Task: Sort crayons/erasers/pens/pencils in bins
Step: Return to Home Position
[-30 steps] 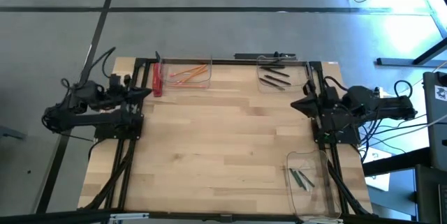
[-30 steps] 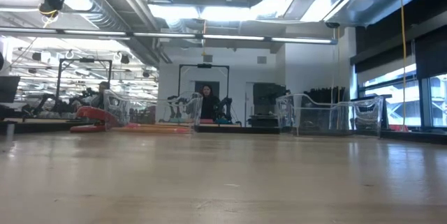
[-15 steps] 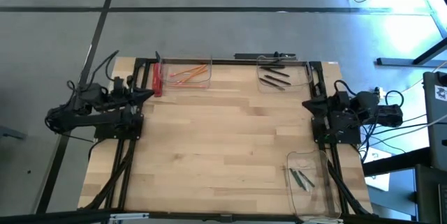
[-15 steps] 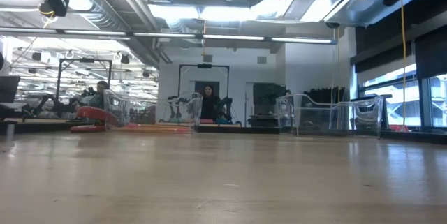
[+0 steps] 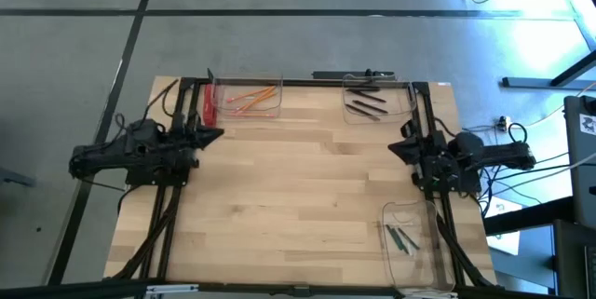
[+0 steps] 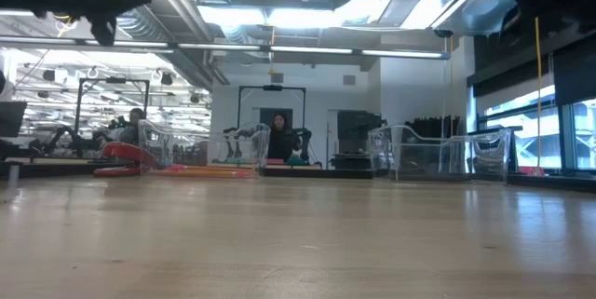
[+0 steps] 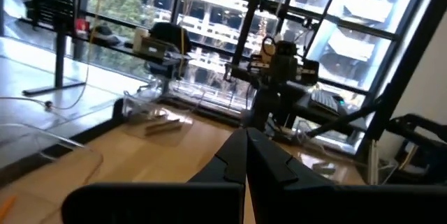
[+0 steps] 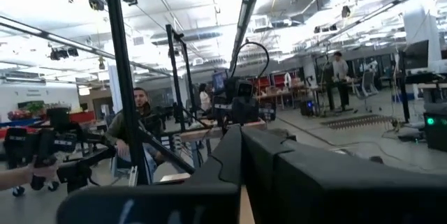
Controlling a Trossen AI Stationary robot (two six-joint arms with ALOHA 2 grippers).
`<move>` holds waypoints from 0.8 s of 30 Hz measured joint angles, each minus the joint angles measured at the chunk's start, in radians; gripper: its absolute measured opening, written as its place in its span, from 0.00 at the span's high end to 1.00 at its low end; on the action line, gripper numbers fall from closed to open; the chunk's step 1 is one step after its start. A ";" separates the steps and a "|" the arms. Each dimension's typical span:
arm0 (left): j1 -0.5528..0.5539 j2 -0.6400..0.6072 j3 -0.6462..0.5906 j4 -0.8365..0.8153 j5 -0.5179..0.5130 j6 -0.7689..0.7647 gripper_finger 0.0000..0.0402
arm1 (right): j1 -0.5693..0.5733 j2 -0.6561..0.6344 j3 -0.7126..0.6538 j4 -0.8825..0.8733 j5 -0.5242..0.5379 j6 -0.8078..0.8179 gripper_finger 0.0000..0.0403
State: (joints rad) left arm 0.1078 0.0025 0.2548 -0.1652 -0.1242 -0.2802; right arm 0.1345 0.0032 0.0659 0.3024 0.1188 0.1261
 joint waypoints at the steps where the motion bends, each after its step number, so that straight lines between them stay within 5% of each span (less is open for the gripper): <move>1: 0.000 0.000 -0.026 0.030 0.008 0.000 1.00 | 0.000 0.000 -0.027 0.036 -0.002 -0.001 0.99; 10: 0.000 0.000 -0.245 0.261 0.087 0.003 1.00 | 0.000 0.002 -0.057 0.016 -0.031 -0.048 0.99; 18: 0.000 0.005 -0.247 0.239 0.225 0.047 1.00 | 0.000 0.003 -0.056 -0.066 0.040 0.015 0.99; 24: 0.000 0.005 -0.247 0.193 0.202 0.067 0.99 | 0.000 0.004 -0.056 -0.246 0.096 0.028 0.99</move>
State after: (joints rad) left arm 0.1078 0.0074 0.0078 0.0279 0.0776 -0.2136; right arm 0.1341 0.0072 0.0101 0.0569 0.2146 0.1544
